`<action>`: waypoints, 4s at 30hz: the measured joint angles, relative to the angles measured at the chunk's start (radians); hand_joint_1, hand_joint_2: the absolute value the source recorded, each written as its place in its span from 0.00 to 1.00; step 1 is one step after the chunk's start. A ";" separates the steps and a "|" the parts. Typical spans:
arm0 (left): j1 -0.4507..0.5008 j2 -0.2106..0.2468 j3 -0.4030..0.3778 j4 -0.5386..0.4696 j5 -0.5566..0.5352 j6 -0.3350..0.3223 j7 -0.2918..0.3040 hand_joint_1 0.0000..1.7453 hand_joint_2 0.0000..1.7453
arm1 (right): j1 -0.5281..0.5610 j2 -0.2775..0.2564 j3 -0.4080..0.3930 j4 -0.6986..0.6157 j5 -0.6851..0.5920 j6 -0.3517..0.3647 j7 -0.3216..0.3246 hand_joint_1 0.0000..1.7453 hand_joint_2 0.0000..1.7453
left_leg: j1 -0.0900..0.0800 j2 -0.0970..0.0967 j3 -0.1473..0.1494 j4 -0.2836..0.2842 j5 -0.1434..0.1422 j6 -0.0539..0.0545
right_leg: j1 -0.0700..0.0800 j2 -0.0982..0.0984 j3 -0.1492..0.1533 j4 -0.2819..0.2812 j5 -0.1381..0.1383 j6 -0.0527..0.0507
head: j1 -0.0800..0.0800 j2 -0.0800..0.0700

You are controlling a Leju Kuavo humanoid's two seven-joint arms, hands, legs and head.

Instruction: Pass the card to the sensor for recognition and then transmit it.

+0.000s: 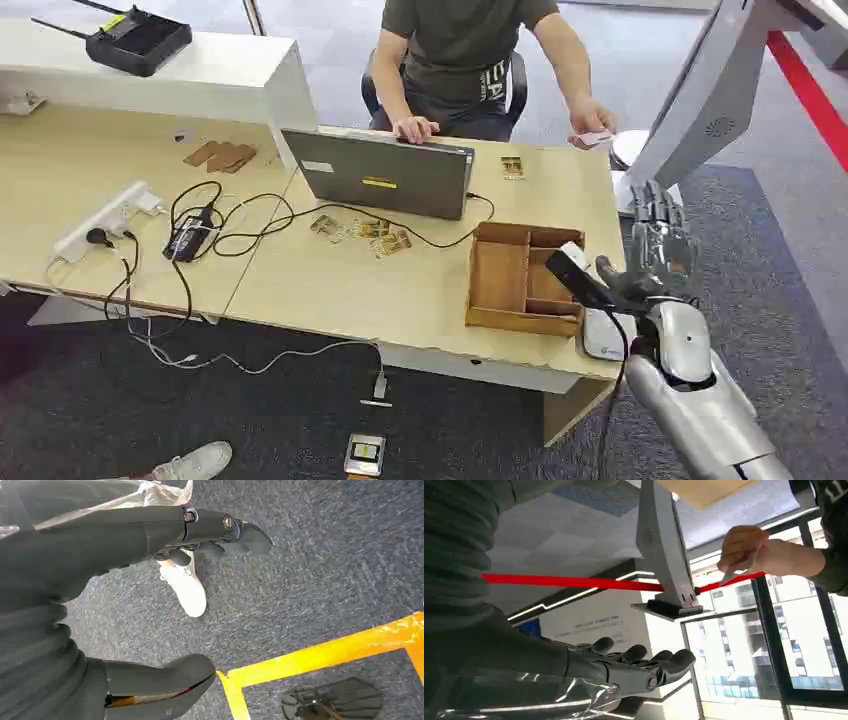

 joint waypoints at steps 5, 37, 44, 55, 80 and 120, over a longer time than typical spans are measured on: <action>-0.010 -0.003 0.000 -0.008 0.032 -0.064 0.022 0.00 1.00 | -0.032 0.039 0.028 0.048 0.031 0.009 0.001 0.00 1.00 | 0.000 0.000 -0.001 0.000 0.000 0.000 | 0.000 0.000 -0.001 0.000 0.000 0.000 | 0.000 0.000; -0.025 -0.048 0.089 -0.014 0.126 -0.076 -0.013 0.00 1.00 | -0.117 0.163 0.073 0.269 0.056 -0.172 -0.007 1.00 1.00 | 0.000 0.001 -0.002 0.000 0.000 0.000 | 0.000 0.000 -0.003 0.000 0.000 0.000 | 0.000 0.000; -0.015 -0.043 0.110 -0.014 0.138 -0.076 -0.030 0.00 1.00 | -0.021 0.122 0.012 0.192 -0.152 -0.264 -0.061 1.00 1.00 | 0.000 0.001 -0.002 0.000 0.000 0.000 | 0.000 0.000 -0.003 -0.001 0.000 0.000 | 0.000 0.000; 0.034 -0.001 0.144 -0.014 0.183 -0.087 -0.072 0.00 1.00 | 0.140 0.044 -0.055 0.135 -0.411 -0.307 -0.121 1.00 1.00 | 0.000 0.001 -0.002 0.000 -0.001 0.000 | 0.000 0.000 -0.003 -0.001 0.000 0.000 | 0.000 0.000; 0.064 0.014 0.155 -0.014 0.224 -0.032 -0.109 0.00 1.00 | 0.175 0.106 -0.063 0.391 -0.517 -0.229 -0.203 1.00 1.00 | 0.000 0.001 -0.001 0.000 0.000 0.000 | 0.001 0.000 -0.002 -0.001 0.000 0.000 | 0.000 0.000; -0.036 -0.027 0.057 -0.033 0.095 -0.077 -0.021 0.00 1.00 | -0.202 0.214 0.039 0.091 -0.294 0.071 -0.032 1.00 1.00 | 0.000 0.001 -0.004 0.000 0.003 0.000 | 0.000 0.000 -0.005 0.000 0.003 0.000 | 0.000 0.000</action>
